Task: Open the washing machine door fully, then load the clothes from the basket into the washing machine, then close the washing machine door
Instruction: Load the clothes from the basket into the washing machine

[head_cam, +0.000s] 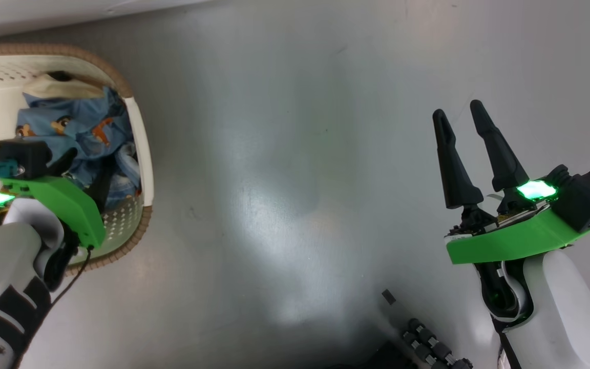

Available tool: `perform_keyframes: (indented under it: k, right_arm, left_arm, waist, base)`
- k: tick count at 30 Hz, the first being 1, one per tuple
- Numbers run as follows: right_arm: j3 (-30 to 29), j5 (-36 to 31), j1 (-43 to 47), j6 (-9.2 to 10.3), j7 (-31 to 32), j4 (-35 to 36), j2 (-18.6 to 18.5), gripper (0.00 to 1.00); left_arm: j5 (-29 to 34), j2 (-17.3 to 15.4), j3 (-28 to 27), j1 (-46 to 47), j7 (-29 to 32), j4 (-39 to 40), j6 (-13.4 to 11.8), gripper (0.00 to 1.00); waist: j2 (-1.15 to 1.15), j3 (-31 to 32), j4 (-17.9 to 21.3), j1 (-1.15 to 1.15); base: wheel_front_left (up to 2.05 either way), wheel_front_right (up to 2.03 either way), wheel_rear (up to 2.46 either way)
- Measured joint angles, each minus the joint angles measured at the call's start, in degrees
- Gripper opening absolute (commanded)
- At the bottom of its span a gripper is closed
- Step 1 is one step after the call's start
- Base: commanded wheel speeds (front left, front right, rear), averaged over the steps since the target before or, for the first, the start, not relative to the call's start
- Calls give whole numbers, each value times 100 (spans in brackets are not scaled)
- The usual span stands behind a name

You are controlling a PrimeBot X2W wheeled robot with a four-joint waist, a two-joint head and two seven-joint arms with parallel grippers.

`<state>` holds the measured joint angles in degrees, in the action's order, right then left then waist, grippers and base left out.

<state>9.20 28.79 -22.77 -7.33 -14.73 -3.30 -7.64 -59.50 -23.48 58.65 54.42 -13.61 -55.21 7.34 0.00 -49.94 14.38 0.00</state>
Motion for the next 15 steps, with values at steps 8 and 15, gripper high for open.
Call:
perform_keyframes:
  k: [8,15]
  right_arm:
    - [63,-1,-2,0,0,83,9,100]
    - [49,-10,-60,0,0,90,8,100]
  left_arm:
    - [-458,-123,588,251,7,85,1,27]
    - [-905,-153,878,366,-11,182,1,0]
  waist:
    - [0,-109,64,0]
    - [0,-94,33,0]
  base:
    - [0,0,0]
    - [0,0,0]
